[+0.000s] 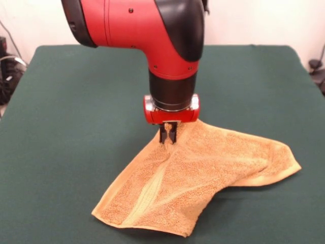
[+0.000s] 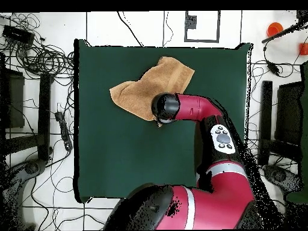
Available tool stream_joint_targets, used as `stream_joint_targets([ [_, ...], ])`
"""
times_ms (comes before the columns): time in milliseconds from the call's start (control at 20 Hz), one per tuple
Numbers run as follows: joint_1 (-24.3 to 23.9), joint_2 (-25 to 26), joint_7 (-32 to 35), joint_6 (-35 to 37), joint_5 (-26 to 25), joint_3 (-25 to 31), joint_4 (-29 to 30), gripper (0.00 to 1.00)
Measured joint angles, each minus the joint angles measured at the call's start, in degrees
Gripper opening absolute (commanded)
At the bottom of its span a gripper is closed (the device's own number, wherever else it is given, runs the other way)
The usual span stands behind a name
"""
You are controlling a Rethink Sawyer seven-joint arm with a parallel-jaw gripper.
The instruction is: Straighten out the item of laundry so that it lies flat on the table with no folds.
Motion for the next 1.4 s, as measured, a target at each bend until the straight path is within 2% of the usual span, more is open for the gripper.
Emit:
stream_joint_targets([
  [700,0.71,-0.4,0.0,-2.08,0.01,-0.92,1.04,0.0],
  [1400,1.09,-2.12,0.01,-9.61,0.32,-2.14,6.01,0.0],
])
